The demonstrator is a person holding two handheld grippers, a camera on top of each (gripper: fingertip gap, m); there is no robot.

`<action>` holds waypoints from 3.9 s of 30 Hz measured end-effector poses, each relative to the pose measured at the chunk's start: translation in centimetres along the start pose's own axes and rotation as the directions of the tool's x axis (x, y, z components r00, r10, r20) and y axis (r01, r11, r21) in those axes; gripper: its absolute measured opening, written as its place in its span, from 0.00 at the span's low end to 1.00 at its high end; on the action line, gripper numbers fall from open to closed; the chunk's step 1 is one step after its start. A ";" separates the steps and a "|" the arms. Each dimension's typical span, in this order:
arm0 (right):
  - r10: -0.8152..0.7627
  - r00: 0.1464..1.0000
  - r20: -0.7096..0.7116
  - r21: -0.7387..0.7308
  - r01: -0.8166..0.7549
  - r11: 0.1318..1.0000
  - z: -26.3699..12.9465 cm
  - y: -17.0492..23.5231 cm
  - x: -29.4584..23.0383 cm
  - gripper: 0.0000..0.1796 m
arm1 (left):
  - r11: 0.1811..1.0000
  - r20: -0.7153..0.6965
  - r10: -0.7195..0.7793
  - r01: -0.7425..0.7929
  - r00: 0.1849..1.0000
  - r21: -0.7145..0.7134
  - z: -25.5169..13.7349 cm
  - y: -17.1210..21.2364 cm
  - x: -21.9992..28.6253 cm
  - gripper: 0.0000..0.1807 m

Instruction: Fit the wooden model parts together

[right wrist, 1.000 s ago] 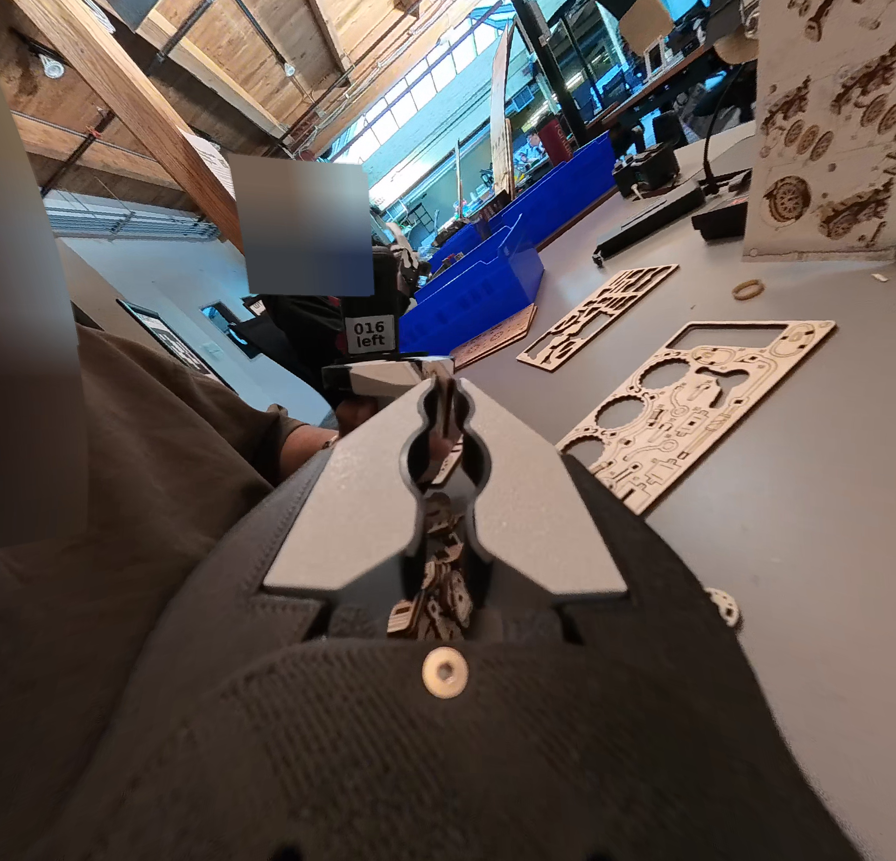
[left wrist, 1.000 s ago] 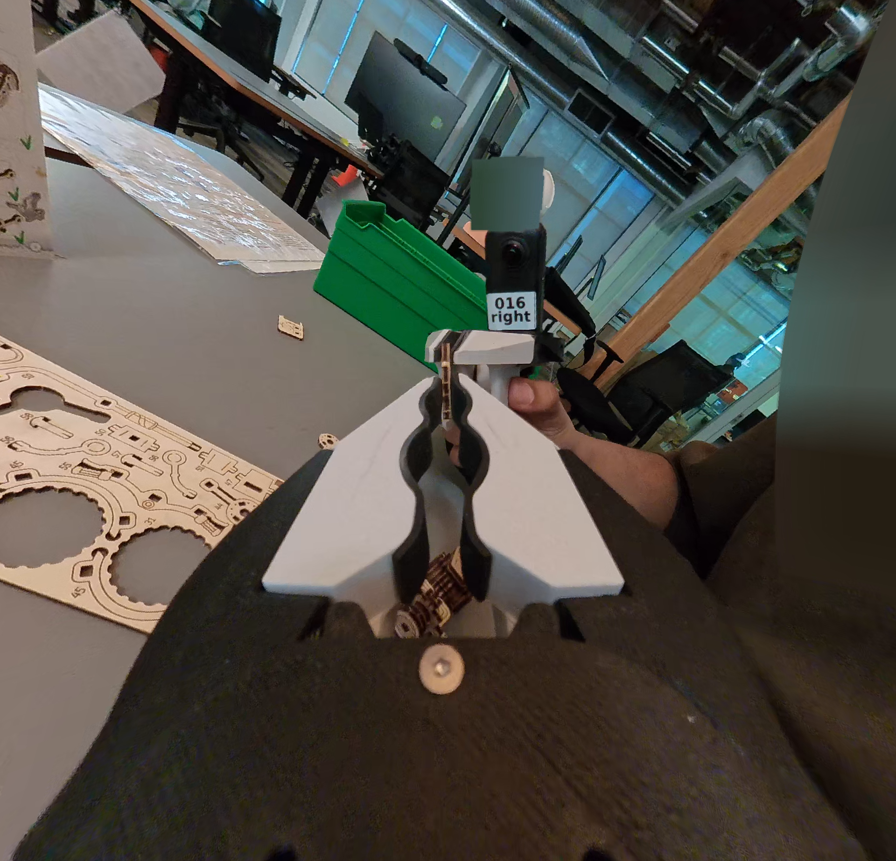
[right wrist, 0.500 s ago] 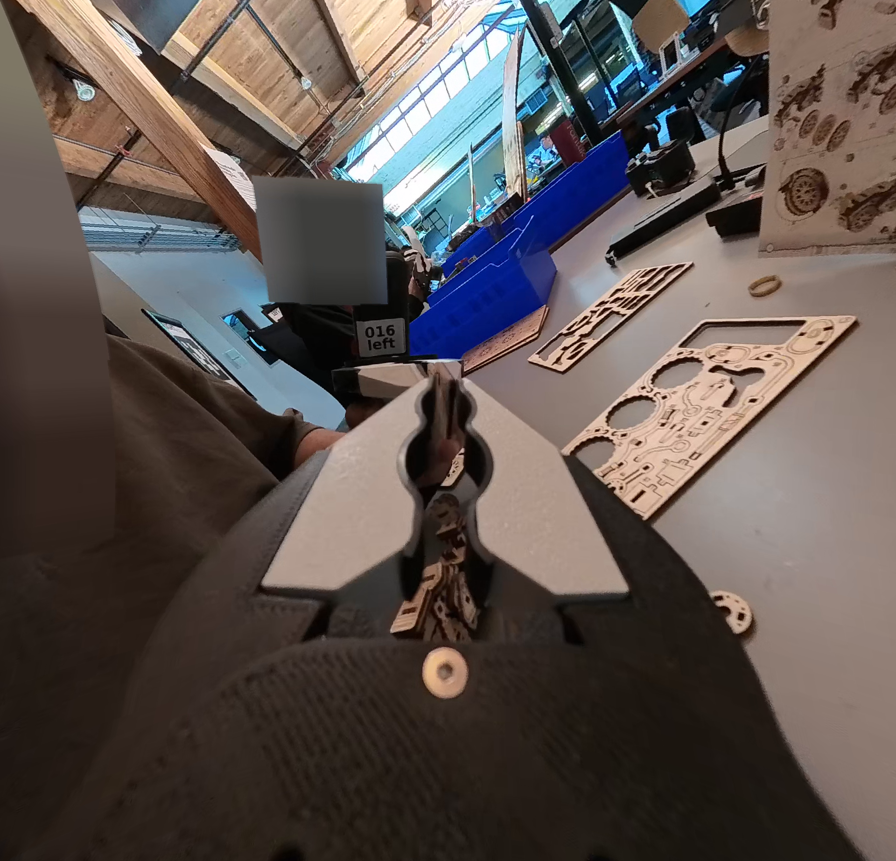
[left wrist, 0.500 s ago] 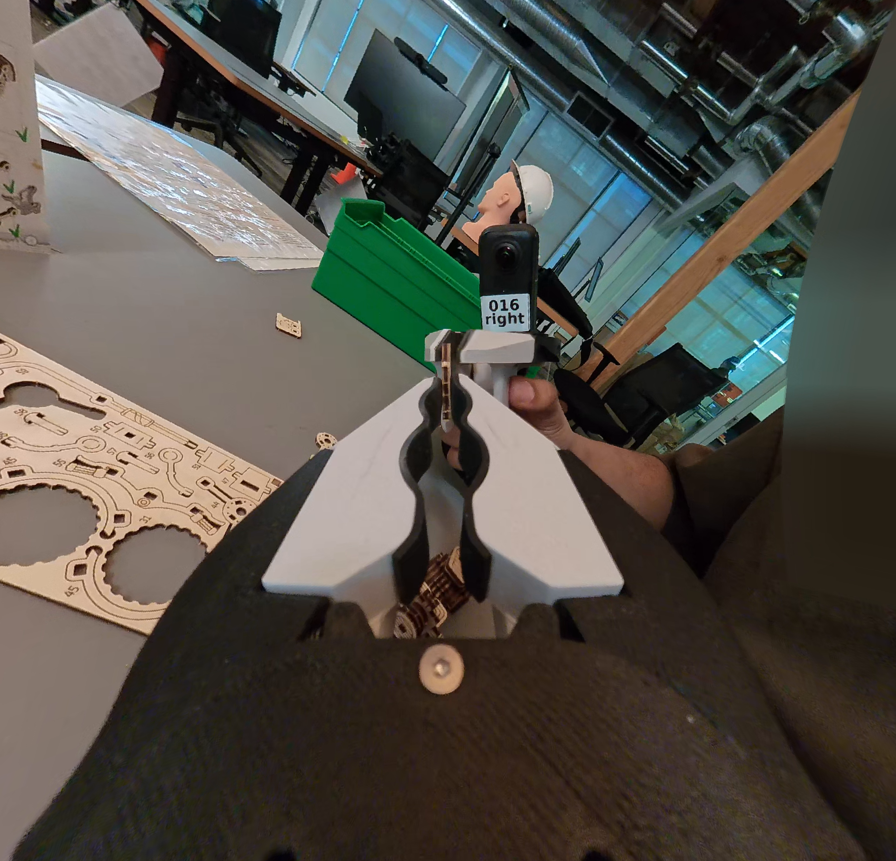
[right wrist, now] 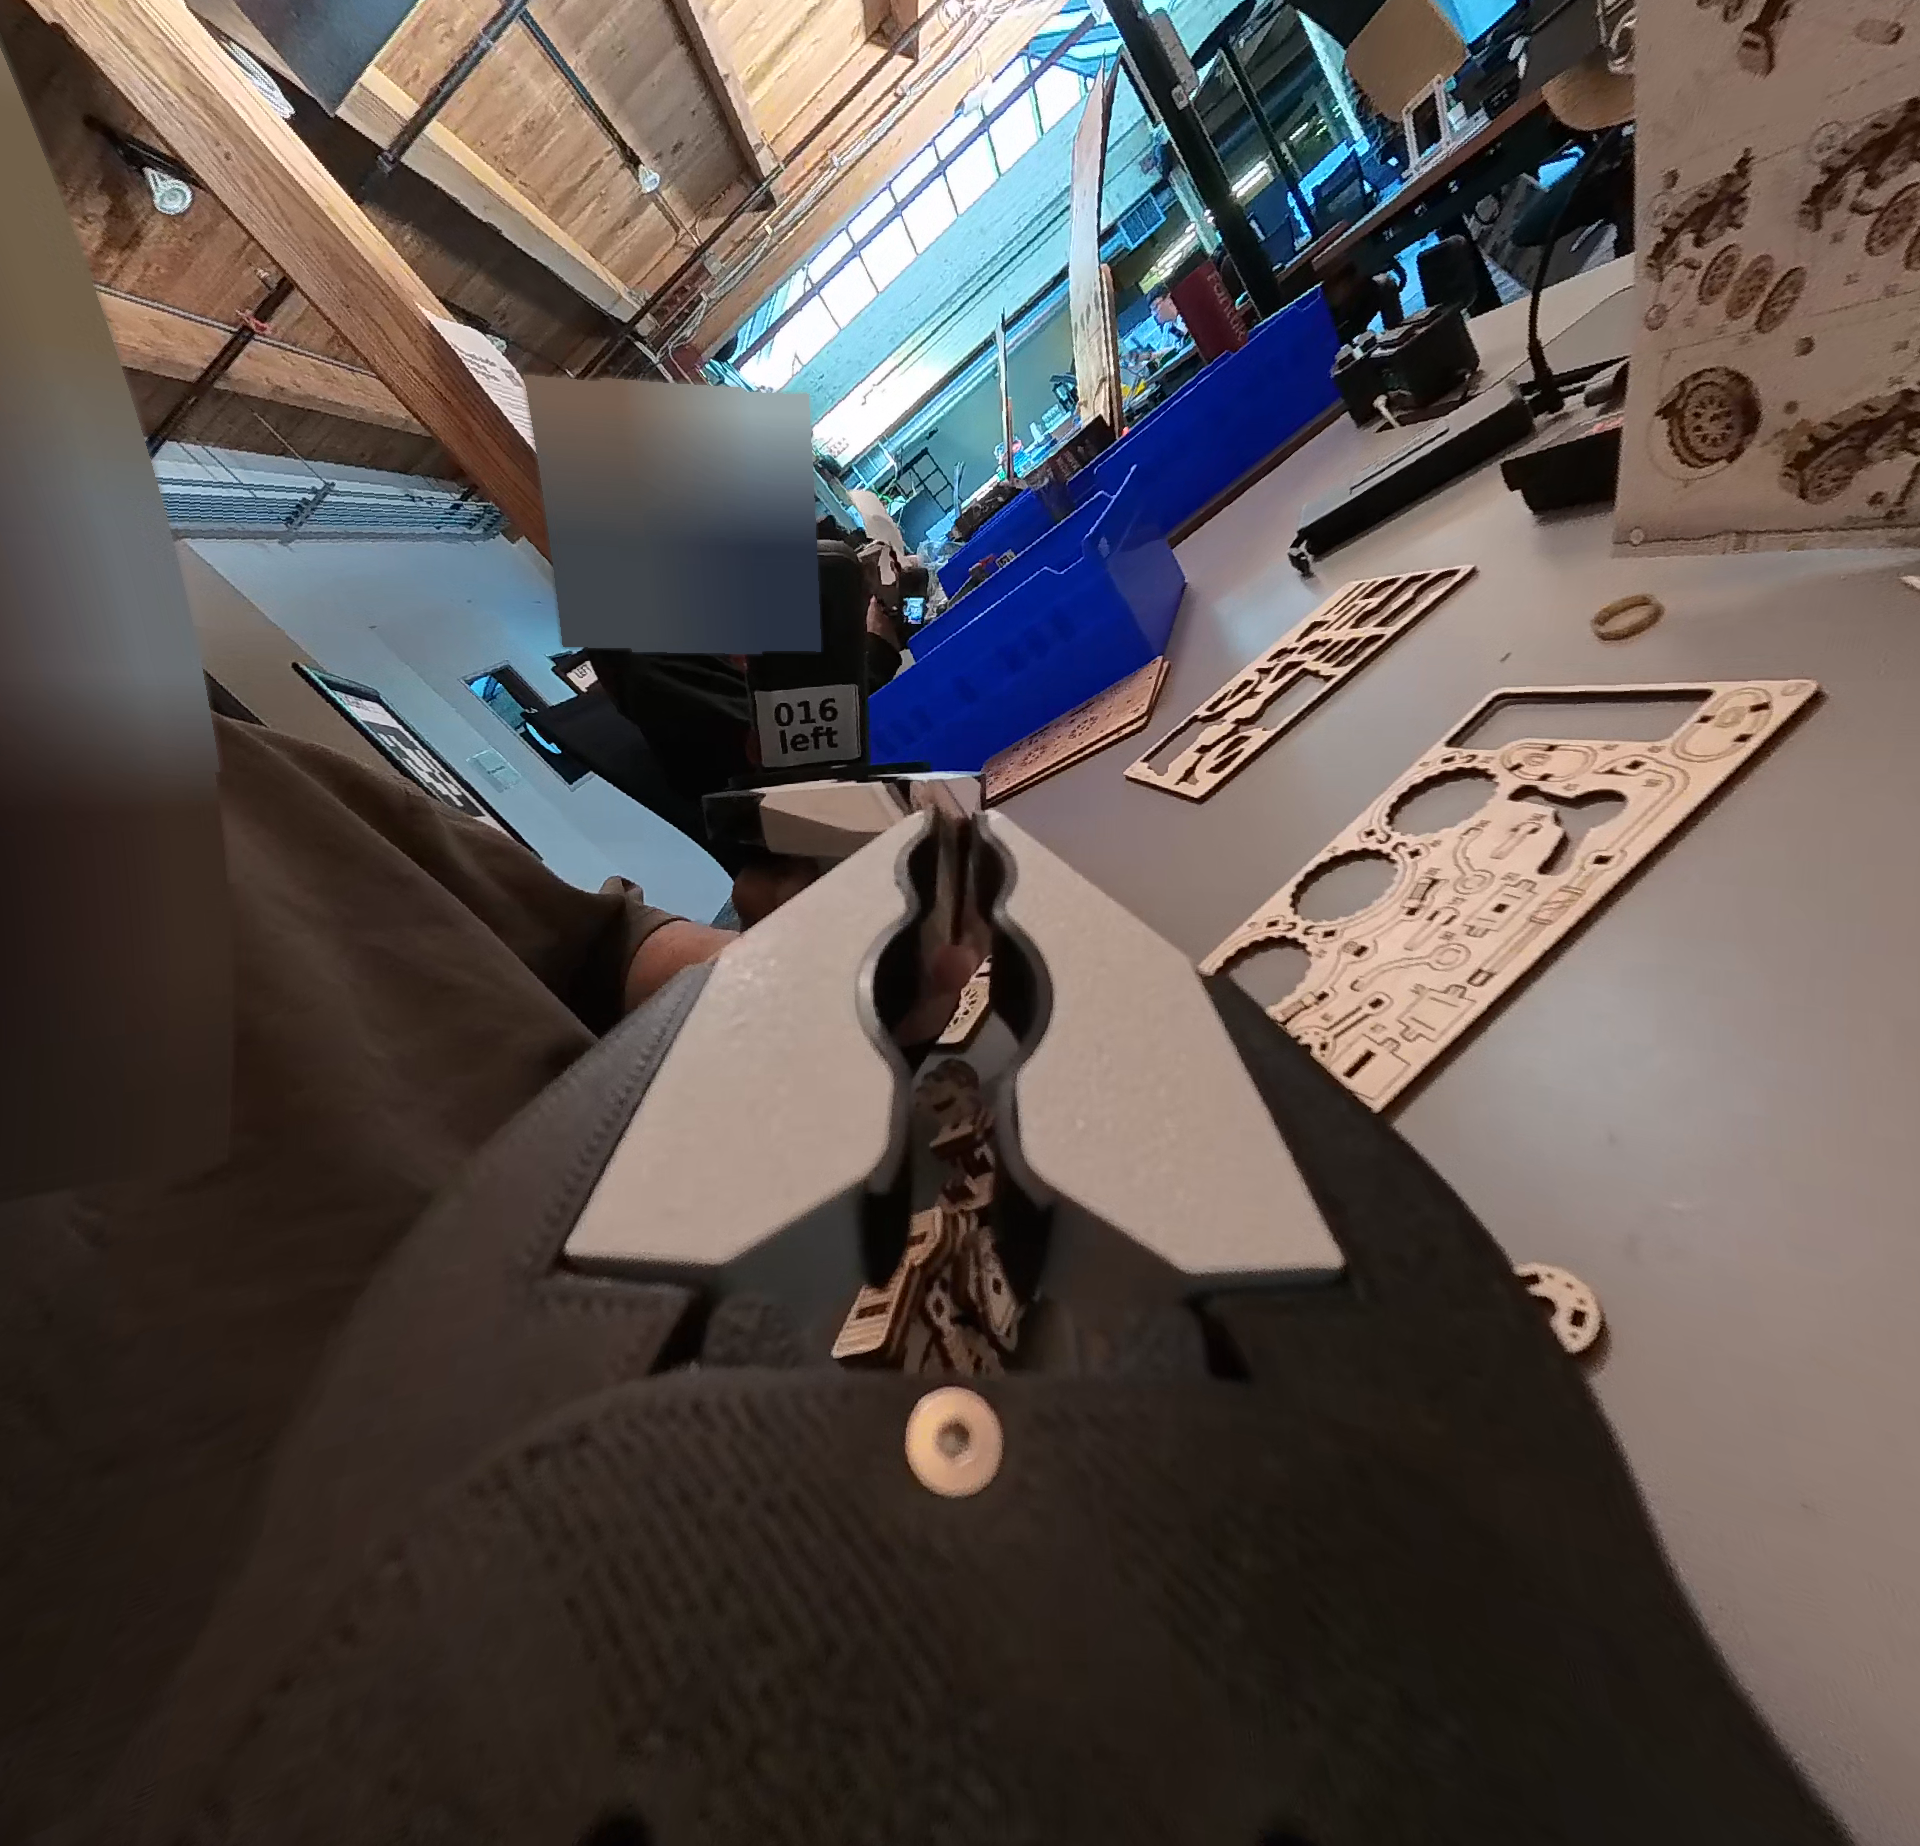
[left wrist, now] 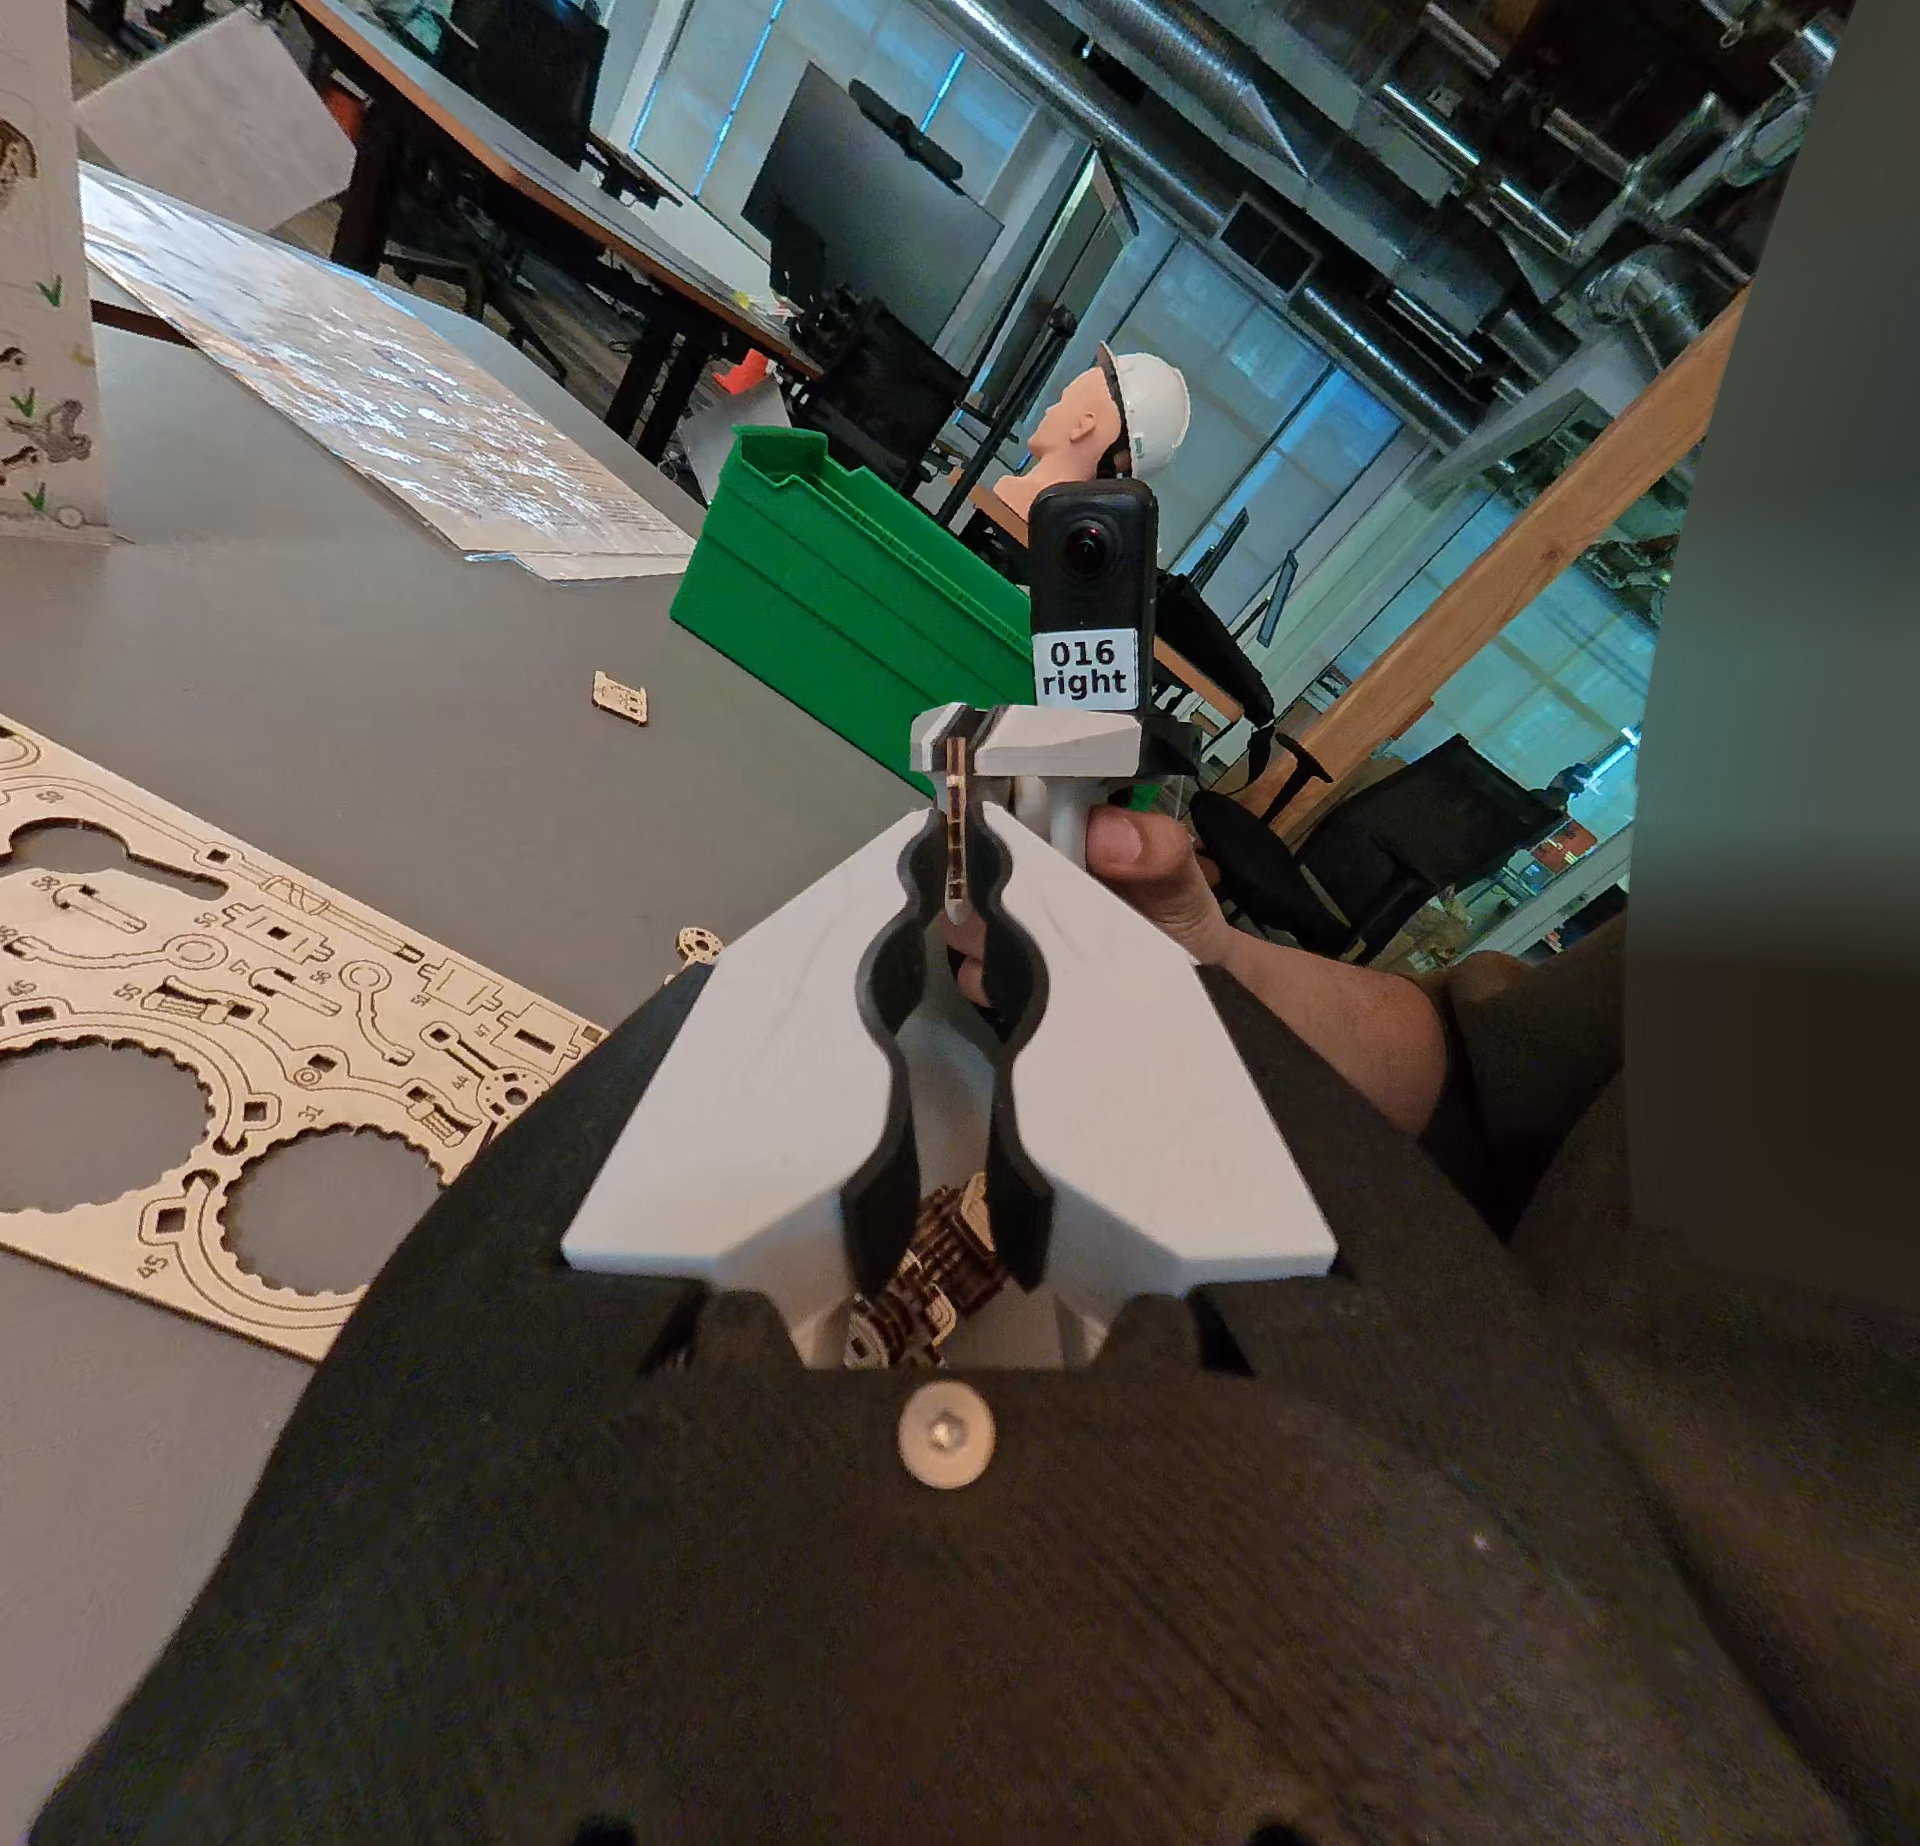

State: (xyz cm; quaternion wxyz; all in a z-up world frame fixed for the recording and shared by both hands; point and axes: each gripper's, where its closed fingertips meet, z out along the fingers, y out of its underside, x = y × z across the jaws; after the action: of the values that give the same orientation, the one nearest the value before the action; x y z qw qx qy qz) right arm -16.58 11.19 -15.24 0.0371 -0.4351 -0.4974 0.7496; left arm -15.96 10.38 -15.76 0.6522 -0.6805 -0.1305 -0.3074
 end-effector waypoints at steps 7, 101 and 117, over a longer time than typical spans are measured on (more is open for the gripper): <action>-0.003 1.000 -0.003 -0.007 0.003 1.000 0.1 0.1 0.0 0.01 | 1.000 -0.001 0.000 0.000 1.000 0.000 0.0 0.0 0.0 0.00; -0.999 -0.019 -0.051 -0.302 0.953 -0.003 0.6 2.1 -2.3 0.00 | 0.755 -0.336 -0.650 0.631 0.682 -0.180 -0.8 0.3 0.0 0.08; -0.978 0.164 -0.131 -0.358 0.912 0.201 0.1 2.1 0.0 0.14 | 0.906 -0.110 -0.423 0.421 0.900 -0.041 -0.7 0.2 -2.7 0.00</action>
State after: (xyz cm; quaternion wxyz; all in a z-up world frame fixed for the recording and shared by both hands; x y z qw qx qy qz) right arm -15.86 10.02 -16.84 0.5368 -0.1478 -0.7153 0.4223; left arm -18.07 10.31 -17.57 0.5713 -0.6223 -0.2341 -0.4812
